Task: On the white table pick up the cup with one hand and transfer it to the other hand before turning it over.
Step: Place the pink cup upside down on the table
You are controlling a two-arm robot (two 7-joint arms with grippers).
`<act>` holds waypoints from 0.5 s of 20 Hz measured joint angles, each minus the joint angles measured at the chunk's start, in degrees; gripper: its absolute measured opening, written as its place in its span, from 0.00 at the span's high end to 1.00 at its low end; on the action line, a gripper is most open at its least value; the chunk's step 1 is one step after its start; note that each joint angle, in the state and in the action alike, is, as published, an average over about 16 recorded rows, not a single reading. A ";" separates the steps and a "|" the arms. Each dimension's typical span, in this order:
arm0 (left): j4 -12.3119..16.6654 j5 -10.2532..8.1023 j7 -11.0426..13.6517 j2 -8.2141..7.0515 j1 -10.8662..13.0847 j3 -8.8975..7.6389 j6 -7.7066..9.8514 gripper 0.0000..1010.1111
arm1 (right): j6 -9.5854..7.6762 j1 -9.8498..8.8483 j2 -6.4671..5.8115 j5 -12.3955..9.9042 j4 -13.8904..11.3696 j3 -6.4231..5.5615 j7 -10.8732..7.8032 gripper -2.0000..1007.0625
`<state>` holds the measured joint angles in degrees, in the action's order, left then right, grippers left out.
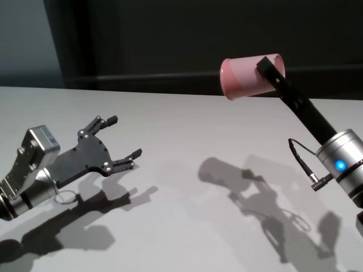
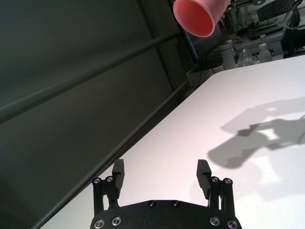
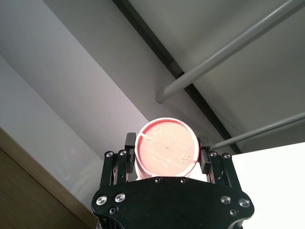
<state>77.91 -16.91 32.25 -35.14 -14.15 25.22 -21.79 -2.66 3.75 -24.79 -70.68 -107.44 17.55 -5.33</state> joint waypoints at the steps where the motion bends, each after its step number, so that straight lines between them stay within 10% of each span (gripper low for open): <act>1: 0.00 0.00 0.00 0.00 0.00 0.00 0.00 0.01 | -0.19 0.21 -0.38 0.30 -0.14 0.23 0.43 0.27; 10: 0.00 0.00 0.00 0.00 0.00 0.00 0.00 0.01 | -2.93 2.93 -3.74 1.78 -0.14 2.35 2.45 0.27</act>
<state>77.91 -16.91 32.25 -35.14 -14.15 25.22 -21.79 -5.59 6.68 -28.54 -68.91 -107.58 19.91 -2.88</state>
